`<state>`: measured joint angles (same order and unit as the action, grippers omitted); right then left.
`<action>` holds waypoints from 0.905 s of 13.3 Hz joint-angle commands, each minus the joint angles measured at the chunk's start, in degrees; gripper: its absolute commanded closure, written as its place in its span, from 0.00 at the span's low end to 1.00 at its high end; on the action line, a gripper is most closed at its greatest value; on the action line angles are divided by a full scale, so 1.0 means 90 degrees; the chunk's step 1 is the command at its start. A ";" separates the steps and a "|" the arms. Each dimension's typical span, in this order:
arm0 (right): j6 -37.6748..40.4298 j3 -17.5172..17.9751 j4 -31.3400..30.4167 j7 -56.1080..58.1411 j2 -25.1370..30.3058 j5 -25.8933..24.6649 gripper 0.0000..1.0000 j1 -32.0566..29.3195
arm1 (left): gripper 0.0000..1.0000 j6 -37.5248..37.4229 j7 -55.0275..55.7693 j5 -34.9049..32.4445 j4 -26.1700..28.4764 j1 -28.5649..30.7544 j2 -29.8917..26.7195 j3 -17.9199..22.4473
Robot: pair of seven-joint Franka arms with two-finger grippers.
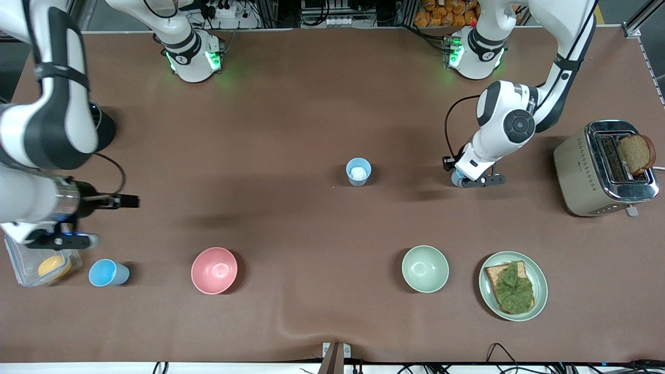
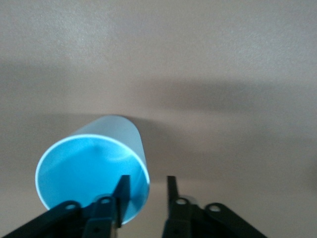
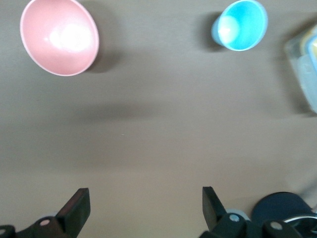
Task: Stack blue cups with both arms
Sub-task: 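Grasp the blue cup with the left gripper while the right gripper withdraws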
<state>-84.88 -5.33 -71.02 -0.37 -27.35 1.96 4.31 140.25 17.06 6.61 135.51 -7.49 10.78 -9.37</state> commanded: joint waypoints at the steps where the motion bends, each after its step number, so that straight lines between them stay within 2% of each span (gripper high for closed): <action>1: 0.0270 0.0124 -0.0214 0.0070 0.0469 -0.0295 0.00 -0.0098 | 1.00 -0.0376 -0.0020 0.0096 0.0021 0.0080 -0.0502 -0.0033; 5: 0.0788 0.0124 -0.0214 -0.0018 0.0938 -0.0452 0.00 -0.0108 | 1.00 -0.0875 -0.0010 0.0076 -0.0368 0.0071 -0.0942 -0.0053; 6: 0.0963 0.0095 -0.0224 -0.0018 0.0997 -0.0443 0.00 -0.0088 | 1.00 -0.1109 -0.0011 0.0076 -0.0640 0.0042 -0.1001 -0.0072; 8: 0.0897 0.0143 -0.0524 -0.0153 0.1318 -0.0355 0.00 -0.0088 | 1.00 -0.1791 -0.0001 0.0096 -0.1478 -0.0046 -0.0983 -0.0441; 10: 0.0470 0.0201 -0.1370 -0.0262 0.2019 -0.0354 0.00 -0.0127 | 1.00 -0.1912 0.0154 0.0134 -0.1969 -0.0473 -0.0827 -0.0609; 12: 0.0233 0.0445 -0.1669 -0.0232 0.2248 -0.0374 0.00 -0.0428 | 1.00 -0.1912 0.0787 0.0067 -0.2525 -0.1234 -0.0438 -0.0609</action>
<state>-79.81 -4.08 -78.80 -1.48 -12.77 -0.51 3.40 124.19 20.32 6.67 118.20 -13.35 2.39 -14.98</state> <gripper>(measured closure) 0.000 0.974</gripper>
